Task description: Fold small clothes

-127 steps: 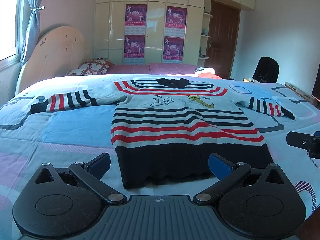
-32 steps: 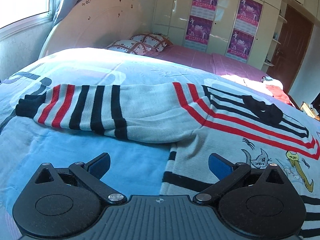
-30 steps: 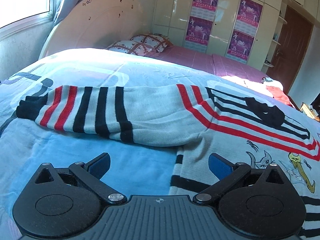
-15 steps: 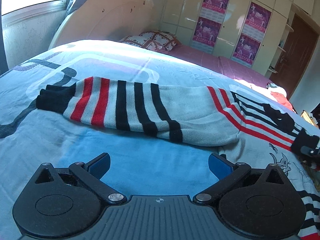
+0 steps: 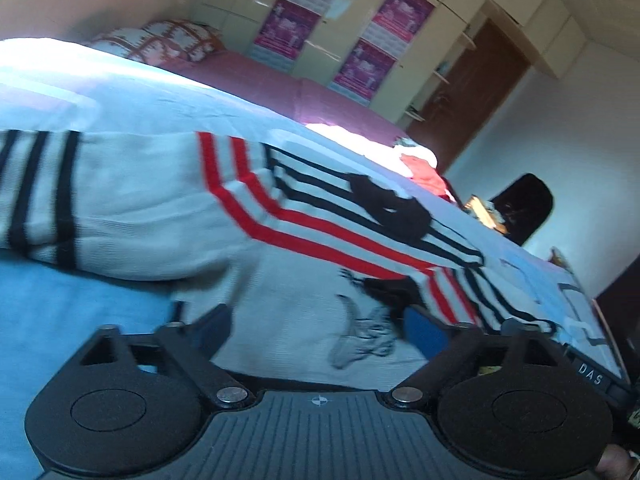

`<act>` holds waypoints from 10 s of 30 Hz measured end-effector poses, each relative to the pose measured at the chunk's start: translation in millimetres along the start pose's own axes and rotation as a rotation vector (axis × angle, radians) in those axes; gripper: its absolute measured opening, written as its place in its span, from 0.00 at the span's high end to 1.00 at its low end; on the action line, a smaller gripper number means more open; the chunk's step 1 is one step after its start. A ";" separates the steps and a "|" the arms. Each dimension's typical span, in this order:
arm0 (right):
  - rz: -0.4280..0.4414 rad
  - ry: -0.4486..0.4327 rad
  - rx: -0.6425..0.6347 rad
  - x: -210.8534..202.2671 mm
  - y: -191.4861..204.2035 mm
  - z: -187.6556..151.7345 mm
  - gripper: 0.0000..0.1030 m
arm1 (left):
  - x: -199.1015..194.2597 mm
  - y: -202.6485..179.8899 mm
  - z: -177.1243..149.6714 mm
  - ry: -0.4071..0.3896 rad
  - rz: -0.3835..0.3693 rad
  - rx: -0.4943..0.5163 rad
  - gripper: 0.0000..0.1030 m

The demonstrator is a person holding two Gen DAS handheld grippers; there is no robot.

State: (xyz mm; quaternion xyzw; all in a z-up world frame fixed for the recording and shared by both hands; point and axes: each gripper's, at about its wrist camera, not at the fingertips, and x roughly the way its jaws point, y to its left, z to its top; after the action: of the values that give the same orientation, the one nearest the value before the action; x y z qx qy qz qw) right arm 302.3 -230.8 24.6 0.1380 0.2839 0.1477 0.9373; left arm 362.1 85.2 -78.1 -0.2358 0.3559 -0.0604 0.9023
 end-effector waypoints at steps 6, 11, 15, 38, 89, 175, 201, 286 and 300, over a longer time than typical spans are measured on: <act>-0.072 -0.022 0.045 -28.4 -40.7 -4.4 0.52 | 68.3 -46.0 -1.3 0.084 -0.086 -0.032 0.32; -0.114 -0.039 0.103 -44.8 -70.5 -7.0 0.52 | 110.7 -58.4 -2.2 0.099 -0.061 -0.056 0.53; -0.130 -0.043 0.138 -51.2 -88.2 -10.0 0.52 | 125.3 -62.8 7.6 0.099 -0.024 -0.035 0.97; -0.165 0.019 0.105 12.1 -130.1 21.1 0.84 | 63.3 -27.3 -1.3 -0.055 0.086 0.071 0.97; -0.126 0.110 -0.211 150.6 -165.6 90.6 0.98 | 98.7 -97.0 -7.0 -0.038 0.235 0.296 0.41; -0.100 0.158 -0.181 16.4 -98.2 18.9 0.70 | -111.4 146.8 -23.0 -0.331 0.401 -0.316 0.39; -0.229 0.094 0.097 -16.8 -76.0 9.3 0.64 | -94.8 273.6 4.8 -0.488 0.143 -0.631 0.96; -0.069 0.048 0.110 59.2 -64.5 37.9 0.90 | -24.7 40.5 14.5 -0.185 0.144 0.128 0.76; -0.060 0.236 -0.211 102.0 -12.7 13.0 0.88 | 47.4 -11.8 18.9 -0.031 0.131 0.324 0.75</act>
State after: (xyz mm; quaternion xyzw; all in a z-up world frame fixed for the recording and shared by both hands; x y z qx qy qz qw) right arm 393.3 -208.5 -19.6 0.0118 0.3790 0.1640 0.9107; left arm 410.4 68.9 -89.7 -0.0646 0.3424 -0.0542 0.9358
